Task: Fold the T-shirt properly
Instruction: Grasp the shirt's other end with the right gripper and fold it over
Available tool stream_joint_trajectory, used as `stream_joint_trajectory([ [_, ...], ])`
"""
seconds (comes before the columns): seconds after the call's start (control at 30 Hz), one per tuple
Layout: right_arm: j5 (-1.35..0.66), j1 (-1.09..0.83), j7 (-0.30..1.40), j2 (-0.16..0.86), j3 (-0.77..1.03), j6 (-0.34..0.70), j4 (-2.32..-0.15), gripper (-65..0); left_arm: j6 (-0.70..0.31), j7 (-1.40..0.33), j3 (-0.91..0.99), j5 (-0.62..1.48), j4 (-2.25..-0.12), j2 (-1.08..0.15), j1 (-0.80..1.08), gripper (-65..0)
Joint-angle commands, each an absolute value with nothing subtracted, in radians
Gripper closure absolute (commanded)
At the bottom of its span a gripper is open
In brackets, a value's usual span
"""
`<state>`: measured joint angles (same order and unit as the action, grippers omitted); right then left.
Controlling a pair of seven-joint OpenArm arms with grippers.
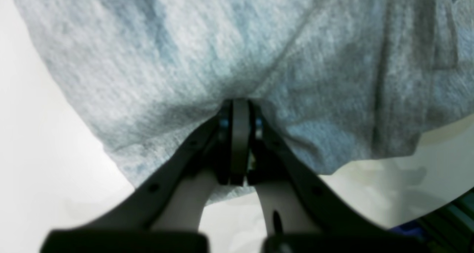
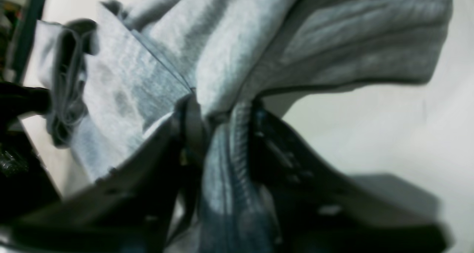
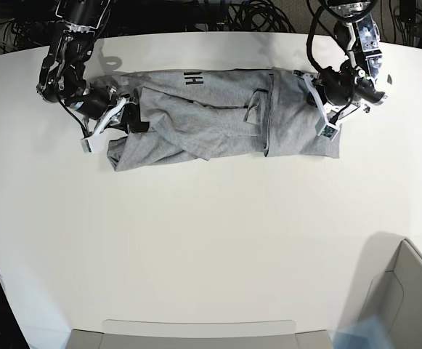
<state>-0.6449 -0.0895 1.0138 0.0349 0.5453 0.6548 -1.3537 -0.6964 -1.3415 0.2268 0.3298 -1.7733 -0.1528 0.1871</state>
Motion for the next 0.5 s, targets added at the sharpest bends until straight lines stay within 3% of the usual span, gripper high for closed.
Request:
stream_joint_trajectory([
  [0.0, -0.615, -0.068, 1.015, 0.039, 0.544, 0.595, -1.376, -3.4, -0.698, -1.368, 0.222, 0.337, -1.782, -0.153, 0.196, 0.0],
  [0.03, -0.599, -0.061, 1.015, 0.039, 0.542, 0.561, -1.386, 0.0, -0.698, -1.368, 0.222, 0.337, -1.784, -0.153, 0.196, 0.0],
  [0.47, -0.395, 0.015, 1.009, 0.125, 0.504, 0.328, -1.535, 0.0, -0.698, -1.396, 0.231, 0.340, -1.886, -0.125, 0.148, 0.0],
])
